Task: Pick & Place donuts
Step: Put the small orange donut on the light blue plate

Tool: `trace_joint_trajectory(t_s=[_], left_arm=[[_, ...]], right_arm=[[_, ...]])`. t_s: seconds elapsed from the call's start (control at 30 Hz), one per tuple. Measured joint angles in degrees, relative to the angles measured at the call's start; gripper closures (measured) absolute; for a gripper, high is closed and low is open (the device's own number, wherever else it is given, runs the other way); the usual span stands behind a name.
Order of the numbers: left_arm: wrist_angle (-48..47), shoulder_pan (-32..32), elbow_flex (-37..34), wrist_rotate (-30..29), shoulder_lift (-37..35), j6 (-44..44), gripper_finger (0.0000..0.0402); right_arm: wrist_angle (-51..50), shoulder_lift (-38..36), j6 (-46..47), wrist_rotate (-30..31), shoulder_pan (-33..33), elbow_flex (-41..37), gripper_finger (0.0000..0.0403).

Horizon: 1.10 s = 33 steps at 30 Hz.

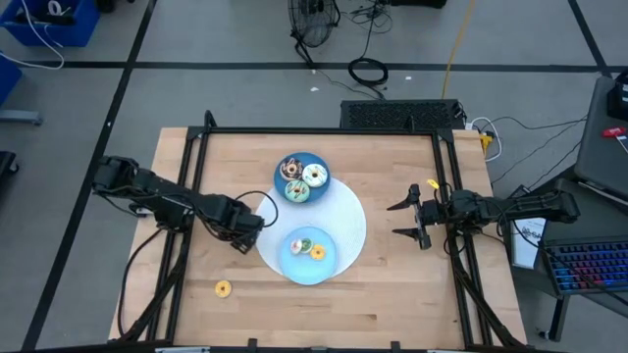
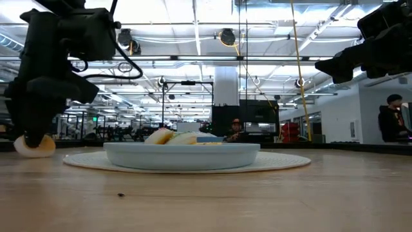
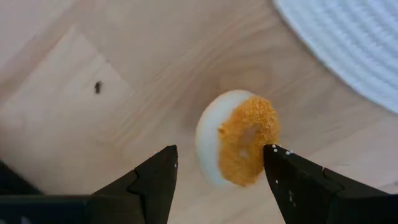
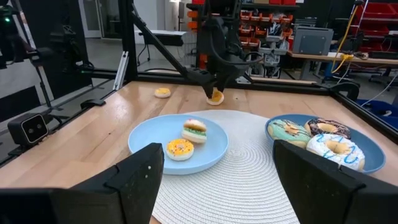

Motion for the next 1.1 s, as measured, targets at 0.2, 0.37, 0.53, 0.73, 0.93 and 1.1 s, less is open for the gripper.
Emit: trace_joint_trajectory(t_s=[0.2,0.37,0.53,0.73,0.93,1.1], left_arm=[[3.72,-0.02,0.00,-0.31,0.02,0.69,0.0160],[3.77,-0.02,0.00,-2.42,0.04,0.57,0.0160],[3.75,-0.04,0.00,-3.21,0.04,1.05,0.0177],[3.74,-0.04,0.00,-4.55,0.04,2.23,0.0271],[4.17,-0.04,0.08,-3.52,0.04,4.37,0.0382],[4.11,-0.37,3.28,-1.64,0.09,5.36,0.0371]], right_arm=[[0.00,-0.02,0.00,0.00,-0.01,0.01,0.0115],[0.00,0.00,0.00,0.00,-0.01,0.01,0.0114],[-0.01,0.00,0.00,0.00,-0.02,0.01,0.0115],[0.00,0.00,0.00,0.00,-0.01,0.01,0.0115],[0.00,0.00,0.00,0.00,-0.01,0.01,0.0115],[0.00,0.00,0.00,0.00,-0.02,0.00,0.0115]])
